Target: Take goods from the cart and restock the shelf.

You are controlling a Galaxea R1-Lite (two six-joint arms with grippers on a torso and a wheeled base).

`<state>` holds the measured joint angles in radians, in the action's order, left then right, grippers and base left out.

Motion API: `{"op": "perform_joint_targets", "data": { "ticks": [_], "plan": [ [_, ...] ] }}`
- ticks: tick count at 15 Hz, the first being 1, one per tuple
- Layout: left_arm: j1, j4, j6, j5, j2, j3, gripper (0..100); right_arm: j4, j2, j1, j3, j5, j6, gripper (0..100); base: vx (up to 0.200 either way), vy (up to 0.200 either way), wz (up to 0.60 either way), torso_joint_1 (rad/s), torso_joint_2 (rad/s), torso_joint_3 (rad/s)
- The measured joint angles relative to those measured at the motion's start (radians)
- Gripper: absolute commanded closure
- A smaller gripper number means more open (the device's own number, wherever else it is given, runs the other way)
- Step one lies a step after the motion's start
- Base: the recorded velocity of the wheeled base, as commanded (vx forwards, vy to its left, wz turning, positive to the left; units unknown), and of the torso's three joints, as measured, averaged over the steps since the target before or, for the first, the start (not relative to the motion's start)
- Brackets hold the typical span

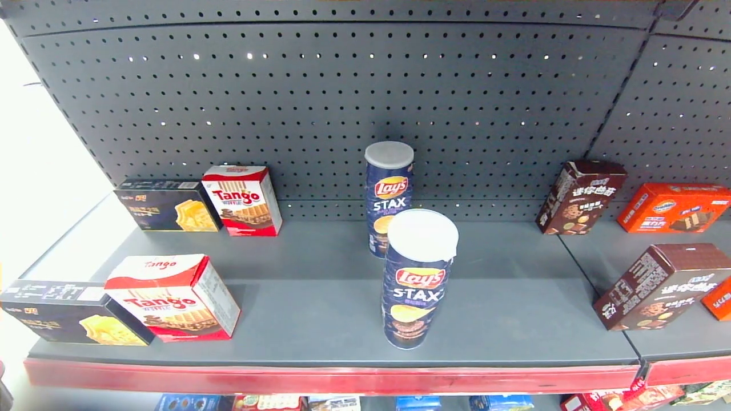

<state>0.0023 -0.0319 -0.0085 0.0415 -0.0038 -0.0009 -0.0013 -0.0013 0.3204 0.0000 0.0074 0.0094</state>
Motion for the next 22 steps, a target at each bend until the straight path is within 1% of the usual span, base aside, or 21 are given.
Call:
{"op": "perform_joint_targets", "data": {
  "ticks": [1, 2, 3, 4, 5, 6, 11, 13, 14, 16, 17, 18, 20, 22],
  "plan": [
    [0.000, 0.035, 0.032, 0.043, 0.000, 0.000, 0, 0.000, 0.000, 0.000, 0.000, 0.000, 0.000, 0, 0.000, 0.000, 0.00, 0.000, 0.00, 0.000],
    [0.000, 0.039, 0.050, 0.033, 0.000, -0.001, 0, 0.000, 0.000, 0.000, 0.000, 0.000, 0.000, 0, 0.000, 0.000, 0.00, 0.000, 0.00, 0.000],
    [0.000, 0.039, 0.055, 0.020, 0.000, -0.001, 0, 0.000, 0.000, 0.000, 0.000, 0.000, 0.000, 0, 0.000, 0.000, 0.00, 0.000, 0.00, 0.000],
    [-0.002, 0.039, 0.055, 0.015, 0.000, -0.001, 0, 0.000, 0.000, 0.000, 0.000, 0.000, 0.000, 0, 0.000, 0.000, 0.00, 0.000, 0.00, 0.000],
    [-0.004, 0.039, 0.051, -0.017, 0.000, -0.001, 0, 0.000, 0.000, 0.000, 0.000, 0.000, 0.000, 0, 0.000, 0.000, 0.00, 0.000, 0.00, 0.000],
    [-0.005, 0.039, 0.040, -0.028, 0.000, -0.001, 0, 0.001, 0.000, 0.000, 0.000, 0.000, -0.001, 0, 0.000, 0.000, 0.00, 0.000, 0.00, 0.000],
    [-0.006, 0.040, 0.037, -0.024, 0.000, -0.001, 0, 0.005, 0.002, 0.000, -0.013, 0.001, -0.021, 0, 0.000, 0.000, 0.00, 0.000, 0.00, 0.000],
    [-0.006, 0.041, 0.035, -0.026, 0.000, -0.003, 0, 0.018, 0.035, 0.001, -0.102, 0.015, -0.026, 0, 0.000, 0.000, 0.00, 0.000, 0.00, 0.000],
    [-0.006, 0.042, 0.034, -0.027, 0.000, -0.003, 0, 0.027, 0.080, -0.003, -0.157, 0.048, -0.028, 0, 0.000, 0.000, 0.00, 0.000, 0.00, 0.000],
    [-0.007, 0.043, 0.034, -0.028, 0.000, -0.003, 0, 0.055, 0.204, -0.035, -0.281, 0.216, -0.044, 0, 0.000, 0.000, 0.00, 0.000, 0.00, 0.000],
    [-0.007, 0.043, 0.031, -0.028, 0.000, -0.003, 0, 0.062, 0.269, -0.058, -0.338, 0.288, -0.077, 0, 0.000, 0.000, 0.00, 0.000, 0.00, 0.000],
    [-0.006, 0.042, 0.030, -0.028, 0.000, -0.004, 0, 0.065, 0.341, -0.088, -0.381, 0.318, -0.132, 0, 0.000, 0.000, 0.00, 0.000, 0.00, 0.000],
    [-0.006, 0.039, 0.029, -0.027, 0.000, -0.003, 0, 0.064, 0.479, -0.165, -0.448, 0.345, -0.229, 0, 0.000, 0.000, 0.00, 0.000, 0.00, 0.000],
    [-0.006, 0.039, 0.028, -0.028, 0.000, -0.003, 0, 0.054, 0.617, -0.263, -0.529, 0.355, -0.250, 0, 0.000, 0.000, 0.00, 0.000, 0.00, 0.000]
  ]
}}
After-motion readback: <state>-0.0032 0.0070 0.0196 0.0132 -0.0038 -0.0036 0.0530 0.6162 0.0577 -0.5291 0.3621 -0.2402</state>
